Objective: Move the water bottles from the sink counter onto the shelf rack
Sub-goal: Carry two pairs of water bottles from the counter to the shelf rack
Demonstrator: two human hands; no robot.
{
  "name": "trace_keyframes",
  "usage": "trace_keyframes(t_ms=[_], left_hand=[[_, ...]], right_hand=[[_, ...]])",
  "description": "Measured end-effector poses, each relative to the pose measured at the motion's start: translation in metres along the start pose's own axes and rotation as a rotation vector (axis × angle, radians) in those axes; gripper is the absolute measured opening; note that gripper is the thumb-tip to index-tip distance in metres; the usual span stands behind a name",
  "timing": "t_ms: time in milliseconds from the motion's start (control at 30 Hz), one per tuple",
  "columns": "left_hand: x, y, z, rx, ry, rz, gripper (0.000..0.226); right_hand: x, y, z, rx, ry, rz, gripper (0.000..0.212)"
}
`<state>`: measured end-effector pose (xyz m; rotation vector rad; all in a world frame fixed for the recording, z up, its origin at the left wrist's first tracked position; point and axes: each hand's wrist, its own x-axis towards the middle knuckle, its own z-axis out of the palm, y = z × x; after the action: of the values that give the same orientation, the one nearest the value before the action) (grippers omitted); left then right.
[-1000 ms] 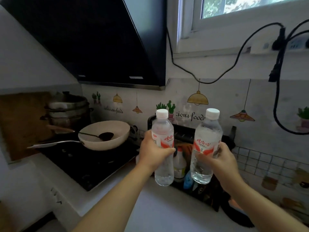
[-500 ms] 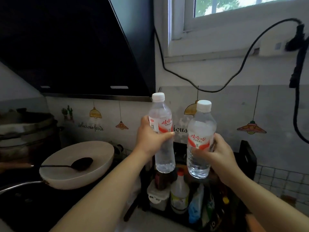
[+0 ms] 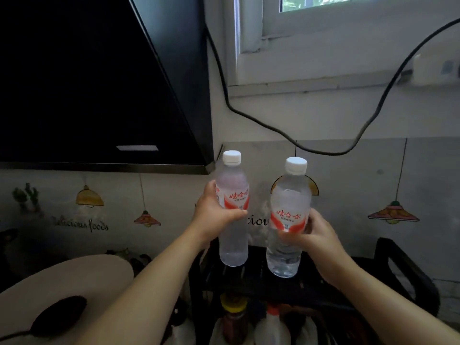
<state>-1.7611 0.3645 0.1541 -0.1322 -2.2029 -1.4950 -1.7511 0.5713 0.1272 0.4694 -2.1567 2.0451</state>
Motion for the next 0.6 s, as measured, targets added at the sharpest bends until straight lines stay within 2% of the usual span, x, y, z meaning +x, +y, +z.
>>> trace_keyframes(t_ms=[200, 300, 433, 600], left_hand=[[0.035, -0.030, -0.007, -0.019, -0.147, -0.008, 0.076], [0.043, -0.043, -0.013, -0.032, -0.211, -0.026, 0.076], [0.050, -0.056, -0.017, -0.064, -0.245, -0.029, 0.073], [0.054, -0.068, -0.021, -0.105, -0.295, -0.019, 0.056]], right_hand=[[0.033, 0.020, 0.024, 0.024, -0.028, 0.071, 0.050], [0.043, 0.028, 0.034, -0.030, -0.060, 0.112, 0.064], [0.053, 0.040, 0.044, -0.074, -0.073, 0.118, 0.054], [0.062, 0.049, 0.054, -0.063, -0.075, 0.127, 0.048]])
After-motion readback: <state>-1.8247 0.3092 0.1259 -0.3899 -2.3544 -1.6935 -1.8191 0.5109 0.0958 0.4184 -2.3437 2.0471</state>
